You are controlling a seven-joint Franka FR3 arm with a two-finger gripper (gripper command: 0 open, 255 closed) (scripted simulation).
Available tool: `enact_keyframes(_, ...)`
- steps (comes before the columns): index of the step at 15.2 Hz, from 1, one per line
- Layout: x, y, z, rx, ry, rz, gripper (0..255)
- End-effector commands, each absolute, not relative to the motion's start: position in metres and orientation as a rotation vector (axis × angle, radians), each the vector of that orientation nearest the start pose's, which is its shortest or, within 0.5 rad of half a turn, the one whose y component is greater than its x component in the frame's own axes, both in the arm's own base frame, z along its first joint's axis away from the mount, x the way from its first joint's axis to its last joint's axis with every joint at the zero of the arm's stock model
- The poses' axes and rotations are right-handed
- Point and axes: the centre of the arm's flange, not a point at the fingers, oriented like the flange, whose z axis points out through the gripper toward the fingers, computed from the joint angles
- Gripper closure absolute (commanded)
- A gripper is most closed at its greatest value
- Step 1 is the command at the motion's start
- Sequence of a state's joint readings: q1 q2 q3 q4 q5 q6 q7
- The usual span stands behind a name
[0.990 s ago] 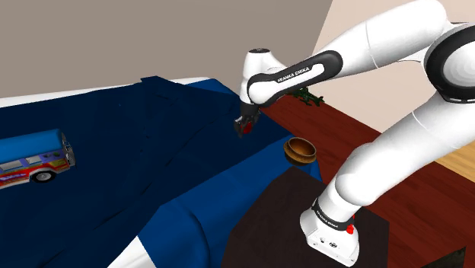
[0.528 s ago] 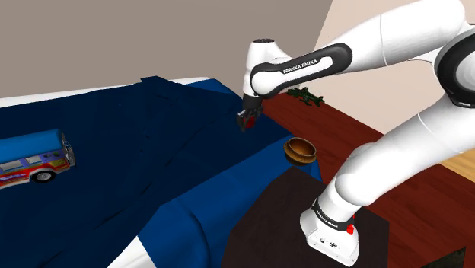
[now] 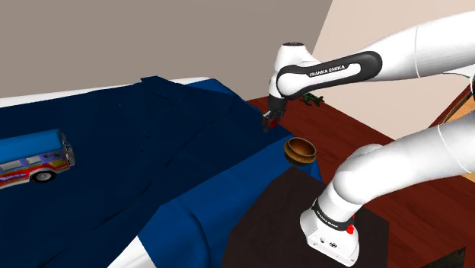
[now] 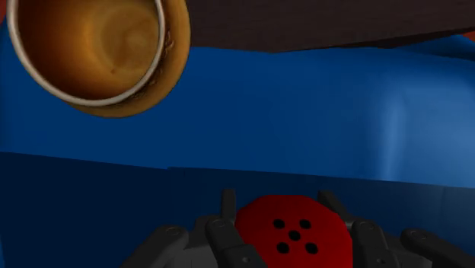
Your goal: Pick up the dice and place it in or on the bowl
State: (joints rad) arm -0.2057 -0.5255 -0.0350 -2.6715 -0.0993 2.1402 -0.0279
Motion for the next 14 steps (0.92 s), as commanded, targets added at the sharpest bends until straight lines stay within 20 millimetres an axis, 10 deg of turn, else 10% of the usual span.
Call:
enact_keyframes(1,0.339,-0.111,0.401,-3.196,0.244,0.023,255)
enact_keyframes(14,0.22,-0.233,0.404,-3.196,0.244,0.023,255)
